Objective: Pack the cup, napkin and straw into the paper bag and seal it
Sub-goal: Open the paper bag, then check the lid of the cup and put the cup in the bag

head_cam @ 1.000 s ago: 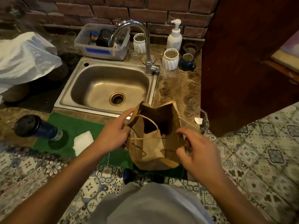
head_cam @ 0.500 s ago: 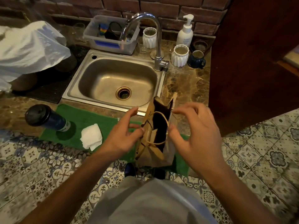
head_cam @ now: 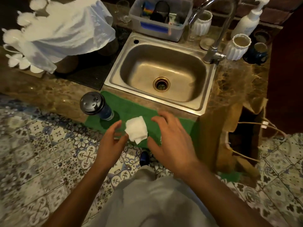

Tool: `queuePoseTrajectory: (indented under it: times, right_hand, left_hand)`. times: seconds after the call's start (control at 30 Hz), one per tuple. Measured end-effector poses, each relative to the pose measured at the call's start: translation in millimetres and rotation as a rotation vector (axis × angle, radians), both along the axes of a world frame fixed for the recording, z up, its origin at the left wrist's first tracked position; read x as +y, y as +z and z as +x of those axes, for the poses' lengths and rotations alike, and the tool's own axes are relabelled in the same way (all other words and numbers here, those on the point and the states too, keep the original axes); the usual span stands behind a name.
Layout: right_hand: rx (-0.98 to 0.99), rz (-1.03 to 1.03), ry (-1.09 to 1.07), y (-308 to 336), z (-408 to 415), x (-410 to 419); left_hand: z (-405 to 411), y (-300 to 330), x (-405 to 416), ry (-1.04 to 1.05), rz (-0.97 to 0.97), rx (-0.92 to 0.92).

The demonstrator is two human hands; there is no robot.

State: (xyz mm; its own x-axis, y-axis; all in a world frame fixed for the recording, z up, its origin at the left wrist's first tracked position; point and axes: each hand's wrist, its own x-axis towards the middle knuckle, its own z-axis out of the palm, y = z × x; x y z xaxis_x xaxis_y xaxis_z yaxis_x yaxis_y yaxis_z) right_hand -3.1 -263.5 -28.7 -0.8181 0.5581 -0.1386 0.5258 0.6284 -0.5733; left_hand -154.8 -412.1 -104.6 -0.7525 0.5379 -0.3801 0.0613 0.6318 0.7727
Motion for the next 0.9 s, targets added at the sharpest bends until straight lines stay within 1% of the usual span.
queuePoseTrajectory:
  times: [0.1,0.23,0.4,0.57,0.67,0.8,0.9]
  right_hand:
    - [-0.083,-0.034,-0.008,-20,-35,-14]
    - [-0.11,-0.072,-0.012,-36,-79,-26]
    - [-0.09,-0.174,0.021,-54,-131,-31]
    - [-0.04,-0.294,0.051,-66,-176,-28]
    - [-0.024,-0.346,0.08,-71,-195,-27]
    - [-0.004,-0.446,0.076,-79,-208,-27]
    - [0.014,-0.567,0.059,-88,-210,-24]
  left_hand:
    - [-38,-8,-22,0.022,-0.036,0.005]
    - [-80,-13,-47,0.088,-0.034,0.002]
    - [-117,-10,-62,0.139,0.124,-0.068]
    - [-147,-9,-51,0.044,0.235,-0.082]
    - [-162,-11,-37,-0.048,0.246,-0.106]
    - [-182,-20,-34,-0.131,0.251,-0.223]
    - [-197,-25,-41,-0.199,0.257,-0.315]
